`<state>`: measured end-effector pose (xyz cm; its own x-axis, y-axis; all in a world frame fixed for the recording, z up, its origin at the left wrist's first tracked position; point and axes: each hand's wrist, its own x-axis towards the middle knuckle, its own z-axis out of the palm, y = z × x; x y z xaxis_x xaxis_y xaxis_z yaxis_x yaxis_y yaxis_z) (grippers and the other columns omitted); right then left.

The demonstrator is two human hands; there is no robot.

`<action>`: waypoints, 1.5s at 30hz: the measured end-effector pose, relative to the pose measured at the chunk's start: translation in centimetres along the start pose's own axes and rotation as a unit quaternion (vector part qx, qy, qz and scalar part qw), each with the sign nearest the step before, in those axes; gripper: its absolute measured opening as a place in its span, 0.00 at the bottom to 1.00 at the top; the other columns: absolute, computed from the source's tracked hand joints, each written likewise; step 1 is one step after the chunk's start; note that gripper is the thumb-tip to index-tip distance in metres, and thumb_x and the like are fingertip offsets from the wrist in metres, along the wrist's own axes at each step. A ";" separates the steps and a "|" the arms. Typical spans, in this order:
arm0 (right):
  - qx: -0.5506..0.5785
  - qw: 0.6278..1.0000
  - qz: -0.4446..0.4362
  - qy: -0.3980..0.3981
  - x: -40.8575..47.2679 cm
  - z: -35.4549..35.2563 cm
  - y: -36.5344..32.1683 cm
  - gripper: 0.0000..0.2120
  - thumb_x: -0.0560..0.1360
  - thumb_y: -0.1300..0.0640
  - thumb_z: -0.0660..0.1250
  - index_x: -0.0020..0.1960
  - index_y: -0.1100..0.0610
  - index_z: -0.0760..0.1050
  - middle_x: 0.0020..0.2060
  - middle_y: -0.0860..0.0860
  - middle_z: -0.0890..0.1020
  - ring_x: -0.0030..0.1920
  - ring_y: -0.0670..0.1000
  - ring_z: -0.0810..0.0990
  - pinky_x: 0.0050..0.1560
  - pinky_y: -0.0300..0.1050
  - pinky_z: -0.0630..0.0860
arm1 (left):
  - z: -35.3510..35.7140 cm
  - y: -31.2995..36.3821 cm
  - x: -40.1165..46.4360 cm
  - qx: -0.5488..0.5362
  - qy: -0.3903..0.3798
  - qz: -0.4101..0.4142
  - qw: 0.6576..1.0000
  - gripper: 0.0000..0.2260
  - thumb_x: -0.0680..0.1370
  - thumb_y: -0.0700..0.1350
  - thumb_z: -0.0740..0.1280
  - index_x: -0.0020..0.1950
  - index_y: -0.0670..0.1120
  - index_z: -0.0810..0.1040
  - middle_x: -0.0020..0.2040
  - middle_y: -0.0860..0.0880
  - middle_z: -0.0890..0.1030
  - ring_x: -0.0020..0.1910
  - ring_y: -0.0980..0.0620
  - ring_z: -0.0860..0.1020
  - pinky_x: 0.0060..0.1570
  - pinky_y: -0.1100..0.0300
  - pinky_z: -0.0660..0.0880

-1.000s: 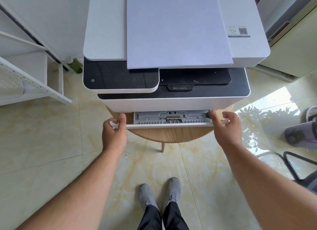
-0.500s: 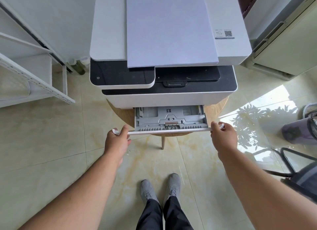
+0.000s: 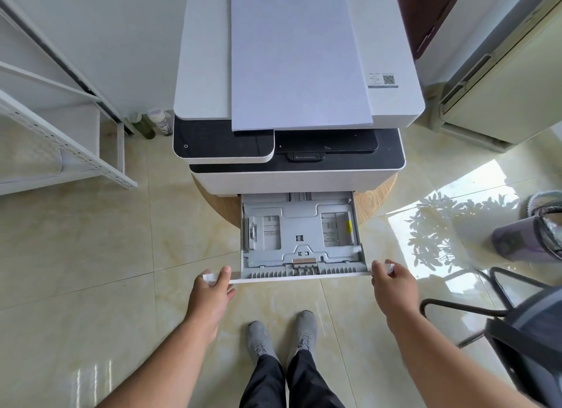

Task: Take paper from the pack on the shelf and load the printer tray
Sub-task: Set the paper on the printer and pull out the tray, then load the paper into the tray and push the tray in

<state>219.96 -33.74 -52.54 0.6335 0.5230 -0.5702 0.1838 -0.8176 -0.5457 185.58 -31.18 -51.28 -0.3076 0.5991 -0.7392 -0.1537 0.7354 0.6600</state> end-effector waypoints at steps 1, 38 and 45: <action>0.000 1.000 0.002 0.001 -0.4 -0.1 0.1 0.19 0.68 0.38 0.61 0.50 0.49 0.76 0.43 0.54 0.82 0.42 0.57 0.78 0.44 0.49 0.74 | -0.1 -0.3 -0.2 -0.004 -0.001 0.003 1.000 0.30 0.82 0.50 0.67 0.79 0.42 0.60 0.63 0.43 0.77 0.48 0.56 0.80 0.68 0.48 0.74; 0.052 0.999 -0.010 0.013 -6.9 -6.0 -5.3 0.27 0.83 0.51 0.67 0.78 0.62 0.68 0.76 0.58 0.75 0.74 0.58 0.74 0.73 0.54 0.68 | -3.0 3.9 -5.0 0.224 0.059 0.082 0.969 0.32 0.80 0.54 0.68 0.80 0.45 0.62 0.79 0.44 0.67 0.77 0.46 0.68 0.69 0.51 0.68; 0.123 0.979 -0.163 -0.010 -11.9 -8.0 -16.8 0.23 0.81 0.52 0.70 0.73 0.58 0.74 0.65 0.51 0.82 0.59 0.50 0.80 0.64 0.46 0.73 | 0.6 16.7 -9.6 0.172 -0.025 0.257 0.951 0.20 0.81 0.46 0.68 0.72 0.44 0.72 0.71 0.46 0.77 0.61 0.55 0.77 0.61 0.61 0.68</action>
<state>215.40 -28.16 -31.67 0.5558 0.7528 -0.3526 0.1846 -0.5253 -0.8306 186.52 -24.49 -33.21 -0.2132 0.9151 -0.3423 0.3239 0.3968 0.8589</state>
